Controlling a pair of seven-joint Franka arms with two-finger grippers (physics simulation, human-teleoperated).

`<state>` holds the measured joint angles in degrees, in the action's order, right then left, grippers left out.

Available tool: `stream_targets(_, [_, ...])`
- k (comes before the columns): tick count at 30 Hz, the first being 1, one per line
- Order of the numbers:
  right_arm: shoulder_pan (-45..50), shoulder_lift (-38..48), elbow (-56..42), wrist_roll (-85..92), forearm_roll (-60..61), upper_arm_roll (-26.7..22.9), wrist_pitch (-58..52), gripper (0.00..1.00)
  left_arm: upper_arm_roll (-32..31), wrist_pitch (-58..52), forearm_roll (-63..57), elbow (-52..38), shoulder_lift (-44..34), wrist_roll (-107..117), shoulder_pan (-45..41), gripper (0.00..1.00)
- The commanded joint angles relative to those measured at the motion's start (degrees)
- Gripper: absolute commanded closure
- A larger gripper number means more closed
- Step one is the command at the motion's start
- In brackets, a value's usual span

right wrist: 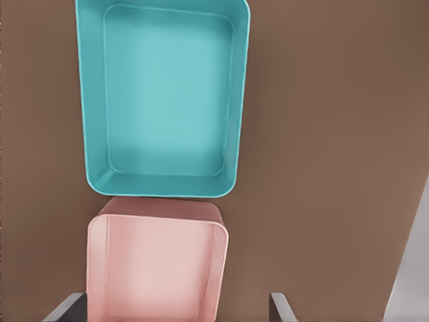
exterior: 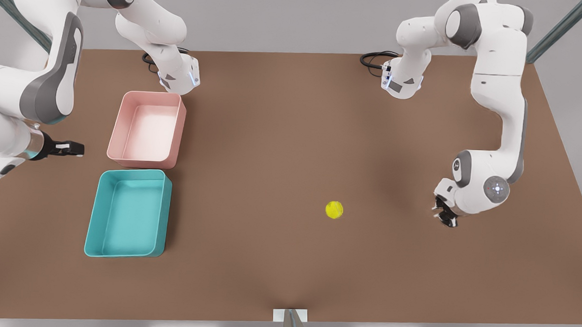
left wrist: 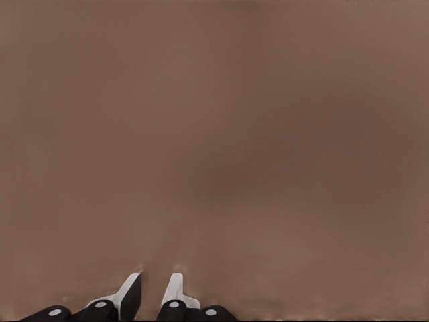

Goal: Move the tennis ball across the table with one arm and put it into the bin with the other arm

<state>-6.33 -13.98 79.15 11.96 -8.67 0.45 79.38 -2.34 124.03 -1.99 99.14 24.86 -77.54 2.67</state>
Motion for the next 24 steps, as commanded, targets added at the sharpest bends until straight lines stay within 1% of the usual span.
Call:
stream_targets(1, [1.49,-1.23,-0.58,-0.89,0.67,-0.01,0.07,0.0,4.01,-35.14,5.5,-11.67,-3.94,92.29,-5.56,0.0])
stream_targets(2, [2.37,-2.46,-1.81,-0.98,0.58,-0.01,0.77,0.0,3.39,-55.89,5.33,-26.78,-1.67,91.54,-5.92,0.0])
stream_targets(3, [3.16,-4.3,-3.83,-1.06,0.58,-0.01,0.86,0.0,2.25,-60.68,1.55,-31.82,-1.3,88.42,-6.09,0.0])
stream_targets(4, [3.87,-6.32,-6.11,-2.03,0.58,-0.01,1.3,0.0,2.6,-53.12,1.55,-23.39,-8.5,91.27,-8.46,0.0])
stream_targets(5, [4.92,-7.29,-6.56,-5.1,0.67,0.08,2.44,0.0,3.04,-52.75,1.9,-22.59,-10.01,87.3,-8.55,0.0])
stream_targets(6, [5.8,-8.26,-6.64,-7.65,1.2,0.08,3.94,0.0,1.99,-52.58,1.55,-22.68,-9.22,87.48,-8.56,0.0])
stream_targets(9, [7.73,-10.72,-7.44,-12.93,2.17,0.08,8.24,0.0,2.07,-51.79,1.55,-23.73,-8.6,86.86,-7.5,0.0])
stream_targets(14, [8.44,-16.96,-6.73,-16.27,5.41,0.08,18.17,0.0,2.07,-54.69,1.81,-23.73,-8.78,86.69,-6.18,0.0])
stream_targets(15, [8.53,-18.19,-6.73,-16.27,6.56,0.08,19.49,0.0,2.07,-54.69,1.55,-23.73,-8.69,83.62,-5.92,0.0])
stream_targets(16, [8.53,-19.33,-6.73,-18.46,7.7,-0.01,20.64,0.0,2.07,-54.78,1.55,-23.73,-8.69,81.68,-4.78,0.0])
stream_targets(19, [11.51,-19.51,-4.97,-24.53,7.7,-0.01,22.92,0.0,1.99,-54.86,0.32,-23.73,-8.6,82.12,-4.95,0.0])
stream_targets(20, [12.74,-19.51,-4.71,-25.5,7.7,-0.01,23.01,0.0,1.99,-56.97,-2.05,-23.73,-8.51,82.29,-5.13,0.0])
stream_targets(22, [15.38,-19.51,-4.27,-29.27,7.61,-0.01,23.18,0.0,2.07,-60.13,-2.14,-23.91,-9.13,82.03,-4.78,0.0])
stream_targets(24, [16.96,-21.09,-4.18,-33.31,7.61,-0.01,24.5,0.0,1.55,-61.02,-1.88,-23.91,-9.22,82.2,-5.39,0.0])
